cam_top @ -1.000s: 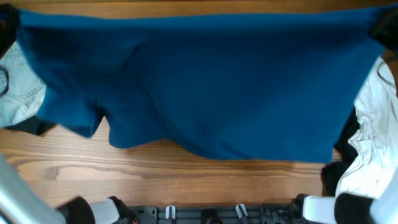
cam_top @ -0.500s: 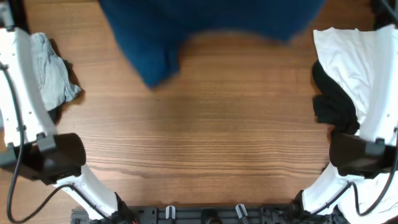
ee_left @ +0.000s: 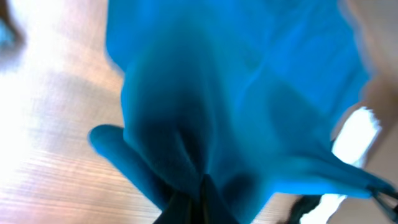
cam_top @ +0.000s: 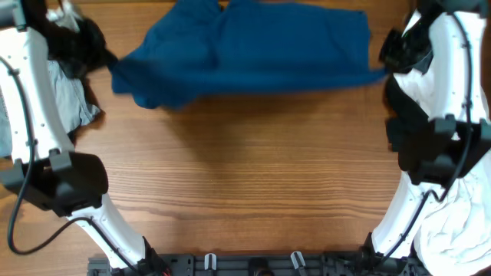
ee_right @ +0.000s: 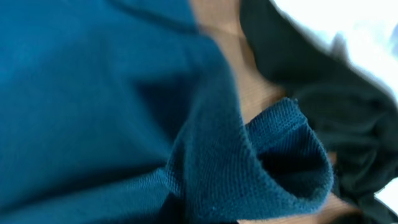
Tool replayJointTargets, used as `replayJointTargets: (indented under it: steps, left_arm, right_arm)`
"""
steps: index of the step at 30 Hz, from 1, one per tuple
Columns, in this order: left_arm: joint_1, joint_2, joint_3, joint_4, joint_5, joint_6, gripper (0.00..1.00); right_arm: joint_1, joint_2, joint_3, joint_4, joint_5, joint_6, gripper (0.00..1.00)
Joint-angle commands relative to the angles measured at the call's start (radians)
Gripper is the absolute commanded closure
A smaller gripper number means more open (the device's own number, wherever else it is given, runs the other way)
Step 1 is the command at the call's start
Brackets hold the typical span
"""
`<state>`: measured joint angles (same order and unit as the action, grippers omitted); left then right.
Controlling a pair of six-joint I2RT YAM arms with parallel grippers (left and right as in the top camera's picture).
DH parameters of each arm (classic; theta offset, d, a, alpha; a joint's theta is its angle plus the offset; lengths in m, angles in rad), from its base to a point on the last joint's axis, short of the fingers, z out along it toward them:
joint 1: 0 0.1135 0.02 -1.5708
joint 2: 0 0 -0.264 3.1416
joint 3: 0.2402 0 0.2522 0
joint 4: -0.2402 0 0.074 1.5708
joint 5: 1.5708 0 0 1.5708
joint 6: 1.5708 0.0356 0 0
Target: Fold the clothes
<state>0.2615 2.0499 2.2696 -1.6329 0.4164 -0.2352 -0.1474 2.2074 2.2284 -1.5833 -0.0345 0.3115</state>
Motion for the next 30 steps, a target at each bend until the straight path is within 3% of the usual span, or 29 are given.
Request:
replayJointTargets:
  steps: [1, 6, 10, 17, 22, 30]
  left_arm:
    - [0.004, 0.001, -0.142, -0.052, -0.073, 0.119, 0.96]
    - [0.005, -0.010, -0.434, -0.047, -0.082, 0.128, 0.96]
    - [0.010, -0.034, -0.620, 0.027, -0.133, 0.091, 0.96]
    - [0.108, -0.322, -0.925, 0.177, -0.232, -0.044, 0.96]
    - [0.201, -0.502, -1.067, 0.210, -0.224, -0.085, 0.96]
    - [0.169, -0.566, -1.112, 0.160, -0.216, -0.081, 0.96]
  right_arm:
    - [-0.013, -0.032, -0.085, -0.026, 0.052, -0.026, 0.96]
    - [-0.013, -0.043, -0.333, -0.010, 0.038, -0.024, 0.95]
    - [-0.013, -0.155, -0.578, 0.117, 0.003, -0.024, 0.96]
    - [-0.070, -0.457, -1.026, 0.323, 0.032, 0.098, 0.96]
    - [-0.163, -0.613, -1.161, 0.349, 0.091, 0.106, 0.96]
    - [-0.170, -0.628, -1.176, 0.360, 0.087, 0.095, 0.96]
